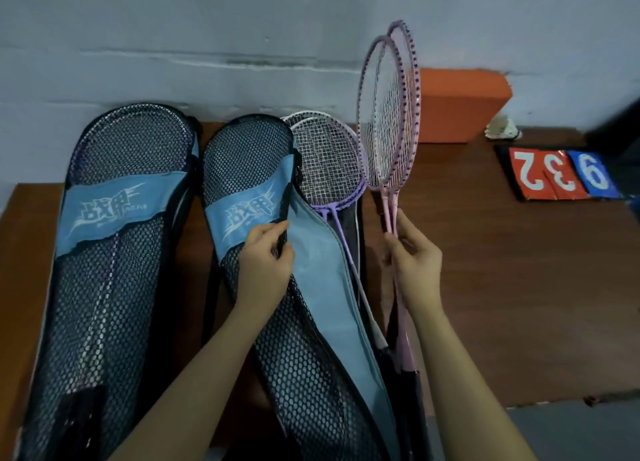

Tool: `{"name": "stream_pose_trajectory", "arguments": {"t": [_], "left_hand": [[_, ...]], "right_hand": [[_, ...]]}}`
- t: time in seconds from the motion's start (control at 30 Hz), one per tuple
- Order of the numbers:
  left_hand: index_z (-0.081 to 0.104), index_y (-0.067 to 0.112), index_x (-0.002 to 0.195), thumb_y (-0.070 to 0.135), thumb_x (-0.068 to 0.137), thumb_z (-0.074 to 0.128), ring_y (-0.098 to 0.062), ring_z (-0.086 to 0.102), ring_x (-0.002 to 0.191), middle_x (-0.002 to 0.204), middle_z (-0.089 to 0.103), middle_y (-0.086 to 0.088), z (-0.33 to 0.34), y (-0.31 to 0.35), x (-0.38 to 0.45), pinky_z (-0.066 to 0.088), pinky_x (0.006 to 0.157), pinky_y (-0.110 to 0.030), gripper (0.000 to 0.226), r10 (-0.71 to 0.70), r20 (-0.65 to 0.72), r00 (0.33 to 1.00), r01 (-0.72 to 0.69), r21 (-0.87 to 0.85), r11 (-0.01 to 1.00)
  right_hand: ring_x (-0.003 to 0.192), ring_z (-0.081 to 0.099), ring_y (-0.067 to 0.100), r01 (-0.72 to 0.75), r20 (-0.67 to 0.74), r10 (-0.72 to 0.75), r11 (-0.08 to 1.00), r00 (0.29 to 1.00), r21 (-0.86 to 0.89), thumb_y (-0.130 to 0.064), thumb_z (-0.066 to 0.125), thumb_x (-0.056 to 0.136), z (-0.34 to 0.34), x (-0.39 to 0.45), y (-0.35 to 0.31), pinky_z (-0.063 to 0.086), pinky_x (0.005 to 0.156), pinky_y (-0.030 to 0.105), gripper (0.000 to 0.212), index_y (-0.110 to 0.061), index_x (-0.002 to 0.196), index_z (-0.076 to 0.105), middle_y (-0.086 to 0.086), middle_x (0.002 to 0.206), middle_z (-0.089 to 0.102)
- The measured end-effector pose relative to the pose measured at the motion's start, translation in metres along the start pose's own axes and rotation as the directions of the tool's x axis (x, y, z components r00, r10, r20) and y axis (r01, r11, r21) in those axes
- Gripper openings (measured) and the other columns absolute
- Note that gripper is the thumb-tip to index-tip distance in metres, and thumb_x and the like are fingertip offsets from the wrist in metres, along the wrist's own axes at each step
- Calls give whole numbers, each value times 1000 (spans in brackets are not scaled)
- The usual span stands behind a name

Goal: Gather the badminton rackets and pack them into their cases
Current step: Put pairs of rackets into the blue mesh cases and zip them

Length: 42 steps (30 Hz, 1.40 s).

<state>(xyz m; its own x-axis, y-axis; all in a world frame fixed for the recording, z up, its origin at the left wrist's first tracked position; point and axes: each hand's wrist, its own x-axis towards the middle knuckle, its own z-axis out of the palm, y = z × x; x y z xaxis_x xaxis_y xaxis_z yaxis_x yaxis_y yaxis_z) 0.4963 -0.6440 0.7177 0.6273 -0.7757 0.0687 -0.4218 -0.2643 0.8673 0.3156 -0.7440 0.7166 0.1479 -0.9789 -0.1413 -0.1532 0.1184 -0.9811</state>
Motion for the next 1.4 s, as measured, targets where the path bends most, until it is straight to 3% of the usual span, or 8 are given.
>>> {"name": "stream_pose_trajectory", "arguments": {"t": [0.13, 0.3, 0.6, 0.77, 0.9, 0.97, 1.17, 1.4], "left_hand": [[58, 2, 122, 2, 86, 58, -10, 51, 81, 102, 51, -2, -2, 7, 4, 36, 73, -7, 36, -25, 21, 999, 26, -38, 999], [57, 7, 122, 4, 87, 57, -12, 49, 87, 100, 48, 1, -4, 16, 7, 30, 76, -5, 35, -37, 53, 998, 39, -31, 999], [59, 11, 122, 9, 88, 57, -5, 47, 65, 92, 49, -1, -5, 27, 20, 37, 59, -3, 34, -67, 67, 995, 72, -81, 994], [58, 10, 124, 11, 88, 58, -31, 61, 89, 112, 61, -18, 2, 32, 24, 48, 74, -32, 36, -123, 94, 988, 135, -133, 982], [56, 8, 125, 8, 88, 56, -16, 51, 58, 78, 63, -3, 10, 22, 18, 40, 54, -23, 37, -199, 52, 979, 205, -191, 960], [56, 8, 125, 7, 88, 55, -14, 48, 64, 68, 53, 5, 14, 20, 14, 36, 54, -18, 37, -216, 27, 976, 216, -207, 954], [55, 7, 126, 11, 91, 53, -13, 54, 92, 115, 58, -10, 24, 21, 15, 41, 84, -21, 35, -217, -81, 973, 196, -208, 958], [49, 9, 131, 9, 90, 55, 8, 48, 83, 118, 48, -5, 27, 21, 5, 33, 79, 0, 42, -117, 4, 993, 117, -130, 985]], "right_hand": [[49, 44, 10, -26, -8, 29, 969, 1000, 247, 0, 56, 90, -7, -7, -25, 41, 45, 20, 37, -8, 127, 57, 3, 66, 60], [57, 48, 16, -111, 105, 74, 906, 992, 408, 8, 54, 85, -22, -7, -48, 39, 43, 22, 36, -12, 112, 67, 9, 74, 60], [65, 58, -1, 81, -39, -79, 996, 996, 35, 4, 62, 83, -30, -20, -57, 46, 58, 13, 34, -13, 112, 67, 5, 93, 71], [65, 58, -8, 79, -32, -83, 991, 996, -110, 7, 61, 81, -40, -27, -40, 44, 59, 8, 34, -10, 110, 68, 5, 97, 71], [66, 59, -8, 14, -49, -22, 986, 999, -169, 7, 63, 80, -53, -39, -17, 43, 60, 7, 32, -8, 108, 69, 3, 97, 72], [63, 58, -6, -18, -58, 8, 983, 998, -184, 6, 64, 80, -59, -46, -7, 43, 57, 8, 30, -5, 107, 70, 5, 92, 71], [63, 58, 2, -126, -102, 110, 979, 989, -162, 8, 64, 79, -67, -69, 15, 43, 55, 12, 31, -11, 103, 70, -2, 84, 70], [56, 53, 7, -203, -18, 203, 959, 979, -197, 6, 63, 81, -64, -90, 32, 43, 55, 25, 28, -10, 102, 72, 1, 78, 68]]}}
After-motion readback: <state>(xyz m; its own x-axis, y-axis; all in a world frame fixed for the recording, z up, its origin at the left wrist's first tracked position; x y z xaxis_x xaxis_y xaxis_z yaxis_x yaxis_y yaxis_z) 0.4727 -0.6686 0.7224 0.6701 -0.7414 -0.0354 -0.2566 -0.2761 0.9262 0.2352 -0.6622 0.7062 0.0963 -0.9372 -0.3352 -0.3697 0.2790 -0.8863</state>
